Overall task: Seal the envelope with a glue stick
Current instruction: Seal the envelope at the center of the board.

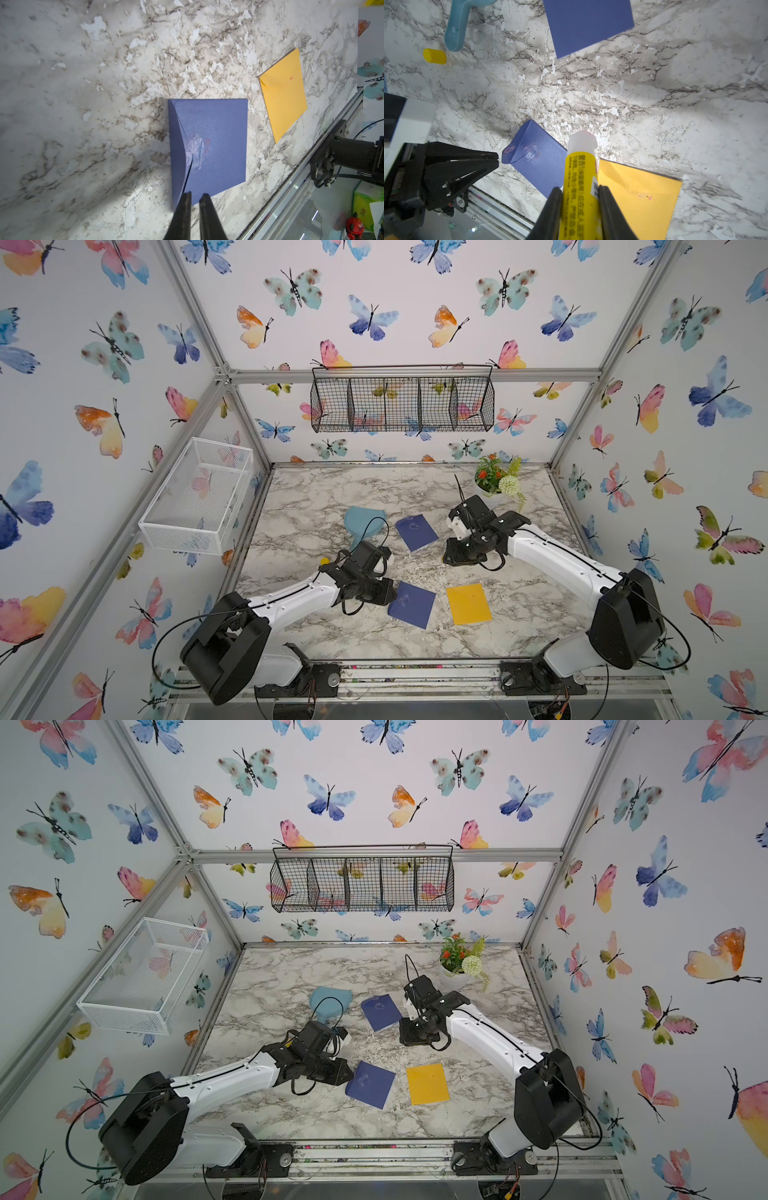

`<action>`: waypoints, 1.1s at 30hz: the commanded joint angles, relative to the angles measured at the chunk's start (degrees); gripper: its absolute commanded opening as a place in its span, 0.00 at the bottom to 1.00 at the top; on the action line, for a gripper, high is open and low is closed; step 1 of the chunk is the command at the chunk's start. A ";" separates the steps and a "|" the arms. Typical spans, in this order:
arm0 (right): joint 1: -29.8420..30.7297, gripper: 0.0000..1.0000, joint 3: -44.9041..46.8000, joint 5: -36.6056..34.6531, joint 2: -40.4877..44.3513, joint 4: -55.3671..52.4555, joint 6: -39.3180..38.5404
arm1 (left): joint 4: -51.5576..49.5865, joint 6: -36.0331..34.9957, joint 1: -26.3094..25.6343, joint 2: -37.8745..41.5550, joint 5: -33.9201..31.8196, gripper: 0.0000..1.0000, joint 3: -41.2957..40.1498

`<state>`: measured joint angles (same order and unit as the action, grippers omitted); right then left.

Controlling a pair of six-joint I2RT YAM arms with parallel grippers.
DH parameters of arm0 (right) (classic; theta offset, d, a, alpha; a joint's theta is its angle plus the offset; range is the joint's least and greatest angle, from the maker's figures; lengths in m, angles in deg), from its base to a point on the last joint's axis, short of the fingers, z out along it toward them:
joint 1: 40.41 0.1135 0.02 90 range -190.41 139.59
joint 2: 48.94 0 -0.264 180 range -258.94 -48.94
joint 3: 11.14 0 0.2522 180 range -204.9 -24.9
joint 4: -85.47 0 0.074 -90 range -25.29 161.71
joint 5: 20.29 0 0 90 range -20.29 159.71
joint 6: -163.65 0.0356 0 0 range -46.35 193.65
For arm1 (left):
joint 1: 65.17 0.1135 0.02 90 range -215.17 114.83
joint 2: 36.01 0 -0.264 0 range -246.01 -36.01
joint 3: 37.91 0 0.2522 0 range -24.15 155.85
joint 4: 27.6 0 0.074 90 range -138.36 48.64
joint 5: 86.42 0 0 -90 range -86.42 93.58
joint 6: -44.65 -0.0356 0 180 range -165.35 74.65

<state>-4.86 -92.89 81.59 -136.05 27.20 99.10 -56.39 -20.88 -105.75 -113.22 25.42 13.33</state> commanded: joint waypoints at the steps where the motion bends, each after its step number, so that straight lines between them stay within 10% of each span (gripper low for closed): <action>1: -0.31 0.02 0.18 0.82 1.15 0.04 0.12 | 0.81 -1.48 0.31 -0.66 0.62 0.13 -0.23; 33: -0.31 0.02 -0.88 2.94 -1.21 -1.10 -0.84 | 1.15 -4.03 0.25 -3.76 -0.89 0.01 1.37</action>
<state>-4.86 -92.89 83.42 -136.53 27.13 99.03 -55.38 -23.92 -105.73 -116.13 24.05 13.68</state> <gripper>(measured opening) 0.286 0.046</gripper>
